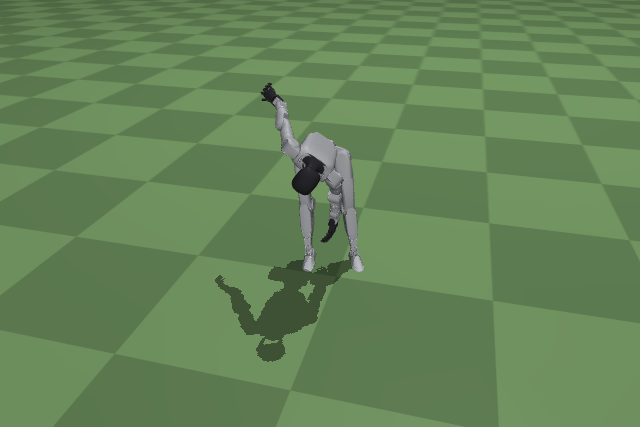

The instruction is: In place motions

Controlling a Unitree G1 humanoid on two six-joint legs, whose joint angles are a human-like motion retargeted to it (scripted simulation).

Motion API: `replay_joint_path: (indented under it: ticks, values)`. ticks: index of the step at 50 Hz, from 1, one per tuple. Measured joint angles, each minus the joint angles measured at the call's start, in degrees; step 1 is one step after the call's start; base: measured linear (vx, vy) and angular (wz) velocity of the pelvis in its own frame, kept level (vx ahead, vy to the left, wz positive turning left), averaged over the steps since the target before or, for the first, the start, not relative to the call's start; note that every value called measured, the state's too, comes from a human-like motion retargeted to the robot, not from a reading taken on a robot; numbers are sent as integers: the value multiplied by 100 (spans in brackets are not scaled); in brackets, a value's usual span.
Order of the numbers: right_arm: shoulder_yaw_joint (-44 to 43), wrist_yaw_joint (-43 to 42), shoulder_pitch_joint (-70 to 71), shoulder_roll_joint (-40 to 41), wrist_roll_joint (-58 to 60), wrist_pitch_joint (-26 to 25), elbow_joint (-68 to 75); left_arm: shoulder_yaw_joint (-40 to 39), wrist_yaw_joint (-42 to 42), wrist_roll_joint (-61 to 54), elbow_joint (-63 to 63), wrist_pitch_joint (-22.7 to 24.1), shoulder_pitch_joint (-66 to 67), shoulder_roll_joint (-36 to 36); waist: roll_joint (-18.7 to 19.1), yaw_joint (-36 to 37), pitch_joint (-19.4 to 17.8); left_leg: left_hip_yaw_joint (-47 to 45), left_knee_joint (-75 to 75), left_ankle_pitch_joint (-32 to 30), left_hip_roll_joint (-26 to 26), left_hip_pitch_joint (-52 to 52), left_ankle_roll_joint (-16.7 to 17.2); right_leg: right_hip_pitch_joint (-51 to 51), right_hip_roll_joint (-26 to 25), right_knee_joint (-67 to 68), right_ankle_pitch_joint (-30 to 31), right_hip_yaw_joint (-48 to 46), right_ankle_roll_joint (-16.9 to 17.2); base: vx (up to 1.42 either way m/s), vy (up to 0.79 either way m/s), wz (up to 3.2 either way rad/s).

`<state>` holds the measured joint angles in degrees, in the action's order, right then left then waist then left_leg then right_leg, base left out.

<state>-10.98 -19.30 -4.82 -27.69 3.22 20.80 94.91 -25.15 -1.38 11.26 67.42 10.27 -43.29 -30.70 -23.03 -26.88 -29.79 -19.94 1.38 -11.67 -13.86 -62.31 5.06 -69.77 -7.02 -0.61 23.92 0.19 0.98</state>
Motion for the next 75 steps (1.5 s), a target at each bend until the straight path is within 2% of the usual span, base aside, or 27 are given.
replay_joint_path:
  ticks: [11, 18, 22, 30, 37, 43, 50, 55, 60, 64, 67, 75]
  values:
    - [214, -31, 362, 52, 105, 8, -104, -300, -395, -226, -62, -65, 128, -154, -168, -272, 0, -91, -49, -38, -94, 30, 1, 50, -72, -103, 92, 185, 78, 0, 1, -6]
    - [102, -38, 291, -21, 89, -4, -6, -351, -416, -167, -268, 72, 521, 206, 17, -158, 0, -74, -94, -131, -5, 313, 7, 418, 97, -84, 74, 180, 121, 0, 4, 26]
    - [64, -46, 222, -170, 117, -55, 64, -193, -534, -126, -265, 105, 825, 622, 387, 84, 0, 27, -77, -191, 125, 557, 32, 758, 273, -96, 49, 88, 128, 7, 12, 54]
    - [-163, -50, 100, -369, 895, -392, -110, 459, -1574, -292, -342, 49, 1684, 1436, 1438, 953, 0, 377, -44, -295, 430, 1351, 106, 1797, 661, -95, -98, -208, 188, 13, 8, 57]
    - [-575, 216, 195, -45, 1584, -554, -314, 1242, -2148, -478, -773, 94, 3369, 1961, 2144, 1630, 0, 696, -49, -202, 707, 2482, 84, 3174, 1020, -60, -408, -586, 305, 17, 8, 54]
    - [-415, 197, 409, 84, 2487, -827, -511, 1206, -2417, -96, -746, 178, 5213, 2190, 2490, 1965, 0, 928, -81, -29, 974, 3452, 27, 4350, 1348, 2, -734, -909, 389, 22, 13, 52]
    - [-98, 394, 888, 78, 2959, -892, -759, 397, -2937, 1129, -310, -104, 6993, 2001, 2705, 2111, 0, 1194, -99, 90, 1234, 4063, -23, 5209, 1616, 44, -1002, -1208, 433, 16, 16, 52]
    - [-282, 750, 1220, 2, 2650, -734, -948, -859, -3231, 1429, 463, -549, 8018, 1941, 2921, 2442, 0, 1512, -174, 59, 1410, 3977, -57, 5387, 1798, 16, -1081, -1446, 512, 5, 9, 60]
    - [-302, 796, 1536, -288, 2334, -635, -992, -1954, -2818, 841, 1364, -863, 8473, 1849, 3151, 2964, 0, 1775, -240, -63, 1528, 3501, -85, 5164, 1928, -40, -1044, -1686, 604, 0, 0, 59]
    - [-435, 836, 1855, -630, 2141, -661, -997, -2485, -1881, 434, 1694, -983, 8550, 1828, 3539, 3401, 0, 1921, -125, -313, 1546, 2999, -13, 4841, 1952, -74, -1011, -1881, 631, -4, -5, 76]
    - [-760, 823, 2010, -770, 1848, -620, -1094, -2763, -1361, 33, 1952, -982, 8556, 1950, 3824, 3784, 0, 2021, -42, -486, 1599, 2633, 68, 4575, 2003, -103, -967, -2064, 661, 2, -6, 67]
    - [-1078, 1260, 2775, -1323, 777, -623, -1114, -2870, -853, -601, 2700, -1176, 8074, 2266, 4456, 5058, 0, 2320, 87, -811, 1754, 1613, 82, 3721, 2113, -142, -847, -2356, 726, -2, -15, 40]
